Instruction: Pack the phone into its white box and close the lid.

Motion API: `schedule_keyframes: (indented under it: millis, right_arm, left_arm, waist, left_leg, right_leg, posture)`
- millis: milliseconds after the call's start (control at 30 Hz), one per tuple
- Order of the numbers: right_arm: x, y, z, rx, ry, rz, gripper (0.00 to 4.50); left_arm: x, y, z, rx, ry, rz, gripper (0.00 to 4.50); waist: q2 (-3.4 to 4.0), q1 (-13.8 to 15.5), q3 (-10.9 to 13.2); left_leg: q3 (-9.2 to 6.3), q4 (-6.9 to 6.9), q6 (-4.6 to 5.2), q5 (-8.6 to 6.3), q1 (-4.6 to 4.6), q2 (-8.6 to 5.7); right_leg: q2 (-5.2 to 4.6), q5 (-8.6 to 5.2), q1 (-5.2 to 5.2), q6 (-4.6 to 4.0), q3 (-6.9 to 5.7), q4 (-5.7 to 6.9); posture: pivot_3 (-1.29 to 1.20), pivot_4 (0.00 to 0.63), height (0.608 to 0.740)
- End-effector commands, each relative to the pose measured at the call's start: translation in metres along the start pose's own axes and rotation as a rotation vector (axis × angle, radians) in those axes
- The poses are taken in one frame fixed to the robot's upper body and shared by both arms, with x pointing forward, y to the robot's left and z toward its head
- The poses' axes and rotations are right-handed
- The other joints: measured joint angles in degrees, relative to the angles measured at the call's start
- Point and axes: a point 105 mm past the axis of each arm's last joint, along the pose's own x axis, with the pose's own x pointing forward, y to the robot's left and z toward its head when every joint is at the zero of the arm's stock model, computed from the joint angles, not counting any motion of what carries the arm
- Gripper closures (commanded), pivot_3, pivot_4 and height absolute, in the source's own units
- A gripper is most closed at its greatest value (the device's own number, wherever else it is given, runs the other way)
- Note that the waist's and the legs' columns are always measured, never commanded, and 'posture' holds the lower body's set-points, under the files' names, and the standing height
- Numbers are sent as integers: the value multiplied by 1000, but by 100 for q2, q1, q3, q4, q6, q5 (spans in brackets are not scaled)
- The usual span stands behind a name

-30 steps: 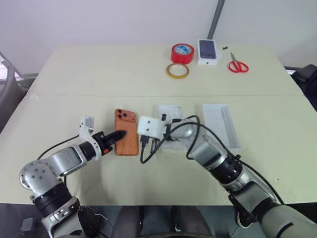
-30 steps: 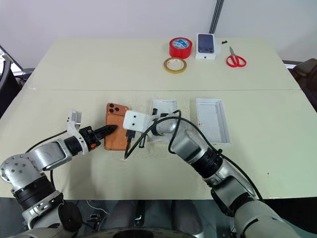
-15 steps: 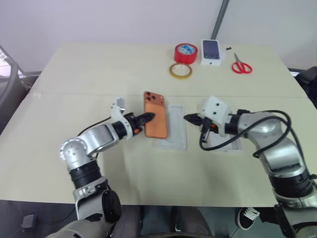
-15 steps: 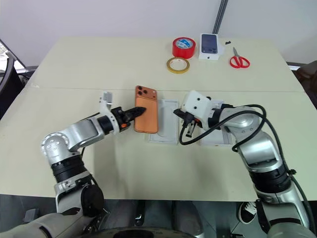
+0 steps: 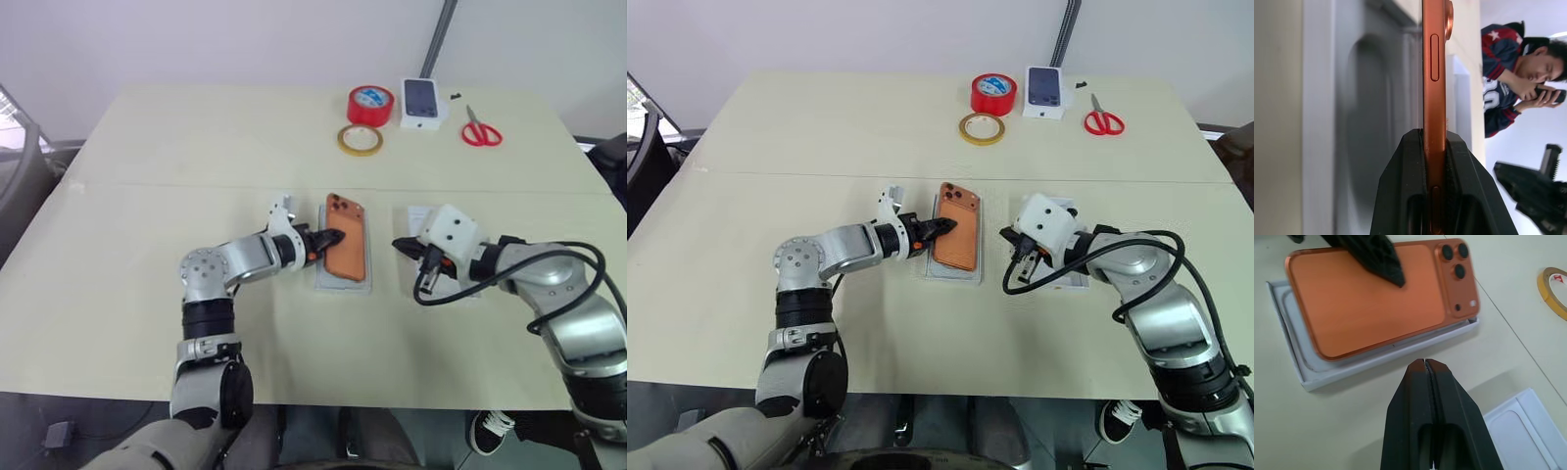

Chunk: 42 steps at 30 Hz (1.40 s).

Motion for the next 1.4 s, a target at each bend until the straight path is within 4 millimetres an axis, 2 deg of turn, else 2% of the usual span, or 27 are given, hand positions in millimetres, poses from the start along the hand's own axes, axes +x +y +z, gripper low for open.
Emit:
schedule_keyframes:
  millis: [33,167,433,600,733,833,900,967,1033,1233,1400]
  right_arm:
    - [-6,-5,11,-43,-27,-33,4500]
    - [-5,-6,10,-45,-22,-39,4500]
    - [-2,-13,7,-57,-6,-53,4500]
    - [2,-20,5,-72,14,-73,4500]
    - [8,-22,3,-74,33,-72,4500]
    - [15,-30,-3,-70,83,-109,4500]
    - [21,-32,-7,-80,124,-122,4500]
    - [27,-30,-11,-106,152,-117,4500]
    - [33,-26,-12,-130,172,-104,4500]
    - [54,-11,-8,-179,187,-71,4500]
    - [67,0,-8,-171,190,-41,4500]
  left_arm:
    - [3,-17,0,61,19,-50,2732]
    - [-4,-18,2,82,17,-61,728]
    - [-41,-21,17,215,-15,-48,728]
    - [-77,-7,33,372,-41,71,728]
    - [-86,7,42,398,-69,132,728]
    - [-86,16,49,514,-104,225,1519]
    - [-80,21,47,636,-88,276,2421]
    - [-71,20,45,723,-78,276,3596]
    - [-59,20,40,794,-56,266,4419]
    - [-30,26,24,995,64,266,4469]
    - [-15,31,10,1123,165,248,4469]
  waist:
    - [0,3,0]
    - [0,3,0]
    - [1,-20,1]
    - [2,-28,1]
    - [4,-2,1]
    - [3,6,1]
    - [4,-8,2]
    - [5,5,2]
    - [5,3,2]
    - [7,-30,3]
    - [7,-33,3]
  left_leg:
    - [0,0,0,0,0,0]
    - [0,1,-1,0,0,0]
    - [0,-1,-4,2,1,3]
    - [-1,-1,-4,2,2,3]
    - [-1,-1,-5,3,3,1]
    - [-1,1,-4,3,2,0]
    - [-1,0,-5,3,3,-1]
    - [0,-3,-5,3,3,-1]
    - [0,-3,-4,3,2,-1]
    - [0,-4,-3,3,1,0]
    - [0,-6,-1,2,0,0]
  right_leg:
    - [0,0,0,0,0,0]
    - [-1,0,1,0,0,0]
    - [2,0,0,0,0,1]
    - [1,0,0,0,0,1]
    - [-1,0,1,0,0,1]
    - [-3,0,1,0,-1,0]
    - [-3,0,1,0,0,0]
    - [-2,0,0,-1,0,0]
    - [-3,-1,0,-1,1,-1]
    - [0,-1,-3,-1,1,0]
    - [1,-1,-5,-1,2,0]
  posture:
    - [0,150,740]
    - [0,150,740]
    - [0,150,740]
    - [0,150,740]
    - [0,150,740]
    - [0,150,740]
    - [0,150,740]
    - [0,150,740]
    - [0,150,740]
    - [0,150,740]
    - [0,150,740]
